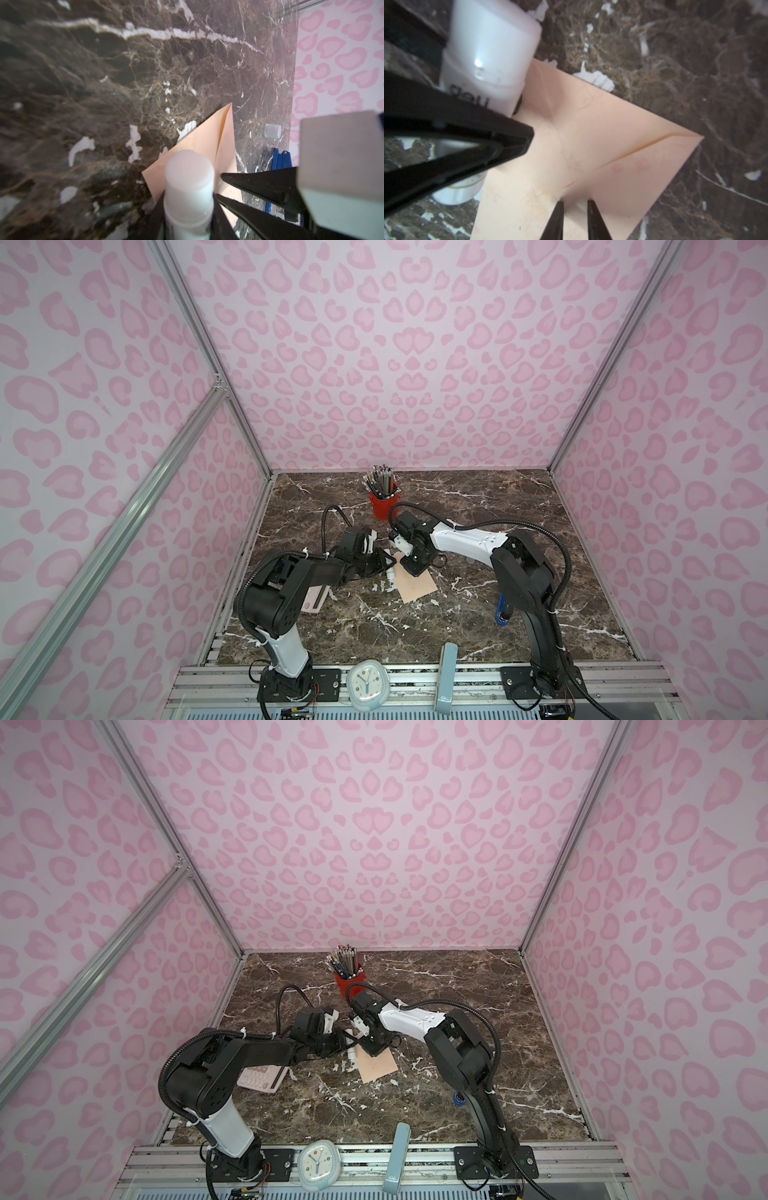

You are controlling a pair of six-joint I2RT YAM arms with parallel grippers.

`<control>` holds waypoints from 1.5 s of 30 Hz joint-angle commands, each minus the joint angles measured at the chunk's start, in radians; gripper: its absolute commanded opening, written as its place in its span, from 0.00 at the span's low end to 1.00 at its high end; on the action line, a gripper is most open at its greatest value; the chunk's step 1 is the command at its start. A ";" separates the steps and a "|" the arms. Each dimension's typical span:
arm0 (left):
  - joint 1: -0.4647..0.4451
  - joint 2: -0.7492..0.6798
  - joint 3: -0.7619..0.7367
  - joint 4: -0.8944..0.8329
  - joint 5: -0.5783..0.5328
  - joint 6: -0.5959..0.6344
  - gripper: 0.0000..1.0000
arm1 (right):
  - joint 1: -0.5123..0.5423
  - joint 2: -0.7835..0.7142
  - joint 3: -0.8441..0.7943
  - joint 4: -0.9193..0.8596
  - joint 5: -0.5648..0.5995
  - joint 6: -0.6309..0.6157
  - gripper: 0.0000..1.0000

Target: Place the letter into the envelope and seal it

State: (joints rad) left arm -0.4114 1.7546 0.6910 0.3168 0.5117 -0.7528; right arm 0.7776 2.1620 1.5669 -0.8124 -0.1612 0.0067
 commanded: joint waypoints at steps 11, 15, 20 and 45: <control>0.003 0.007 -0.004 -0.110 -0.058 0.013 0.04 | 0.008 0.081 -0.023 -0.197 -0.030 -0.007 0.29; 0.003 0.006 -0.005 -0.110 -0.056 0.014 0.04 | 0.001 0.082 -0.011 -0.202 -0.029 0.004 0.22; 0.003 0.007 -0.004 -0.112 -0.049 0.018 0.04 | -0.008 0.100 0.013 -0.214 -0.048 0.024 0.09; 0.005 -0.006 -0.020 -0.102 -0.046 0.020 0.04 | 0.042 0.145 0.018 -0.176 -0.058 0.104 0.28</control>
State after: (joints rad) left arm -0.4099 1.7481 0.6804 0.3241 0.5087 -0.7410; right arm 0.8074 2.2074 1.6329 -0.8730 -0.1097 0.0944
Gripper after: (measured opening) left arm 0.284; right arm 0.280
